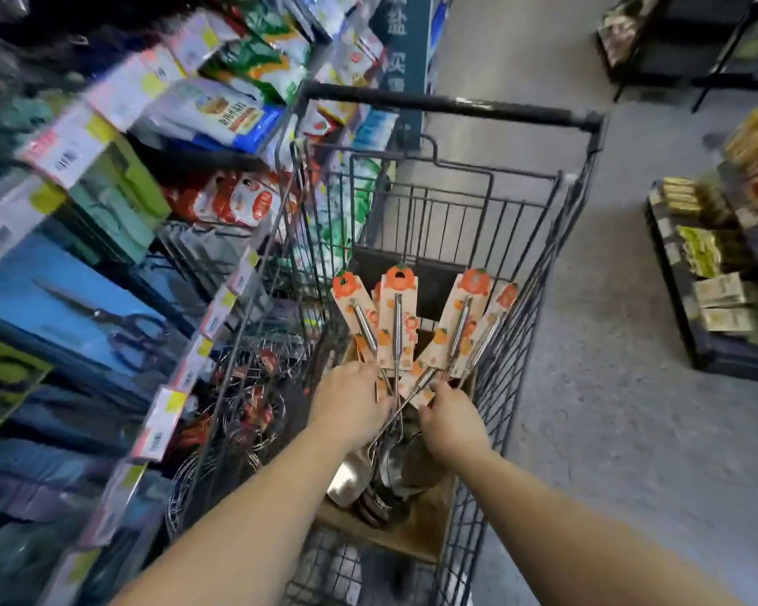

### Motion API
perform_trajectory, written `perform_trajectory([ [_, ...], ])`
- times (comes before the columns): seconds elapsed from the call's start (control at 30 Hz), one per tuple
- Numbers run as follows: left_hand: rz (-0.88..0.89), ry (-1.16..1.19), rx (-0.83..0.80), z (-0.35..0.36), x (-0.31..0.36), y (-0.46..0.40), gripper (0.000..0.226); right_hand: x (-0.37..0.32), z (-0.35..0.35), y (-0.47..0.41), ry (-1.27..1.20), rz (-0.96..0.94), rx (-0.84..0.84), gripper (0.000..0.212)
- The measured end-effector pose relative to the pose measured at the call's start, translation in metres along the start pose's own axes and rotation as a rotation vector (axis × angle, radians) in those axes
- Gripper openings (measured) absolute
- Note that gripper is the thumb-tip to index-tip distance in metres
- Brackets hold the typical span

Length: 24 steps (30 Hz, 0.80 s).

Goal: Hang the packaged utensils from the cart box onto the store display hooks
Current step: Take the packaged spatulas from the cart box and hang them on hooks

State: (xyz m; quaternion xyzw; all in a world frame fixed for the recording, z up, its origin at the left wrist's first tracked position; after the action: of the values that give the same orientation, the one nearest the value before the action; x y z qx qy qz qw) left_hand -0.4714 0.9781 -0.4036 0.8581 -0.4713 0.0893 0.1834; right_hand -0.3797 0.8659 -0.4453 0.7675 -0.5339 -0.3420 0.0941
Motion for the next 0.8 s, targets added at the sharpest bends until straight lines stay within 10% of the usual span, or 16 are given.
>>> perform_trajectory([
  [0.8,0.189,0.094,-0.224,0.132,-0.096,-0.077,0.052,0.054,0.152,-0.097,-0.552,0.594,0.278,0.051],
])
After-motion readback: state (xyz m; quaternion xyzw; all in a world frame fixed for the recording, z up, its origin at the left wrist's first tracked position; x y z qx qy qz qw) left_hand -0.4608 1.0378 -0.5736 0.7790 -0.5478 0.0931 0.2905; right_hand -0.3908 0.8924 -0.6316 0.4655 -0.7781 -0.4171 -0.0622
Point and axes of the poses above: each hand's wrist, its own y-axis away from the middle knuckle, its own z-axis out of the palm, x = y × z, the point moved 1 cm from there along -y, towards the middle knuckle, and after that the axes turned 7 degrees about z, right-handed, at the moved point
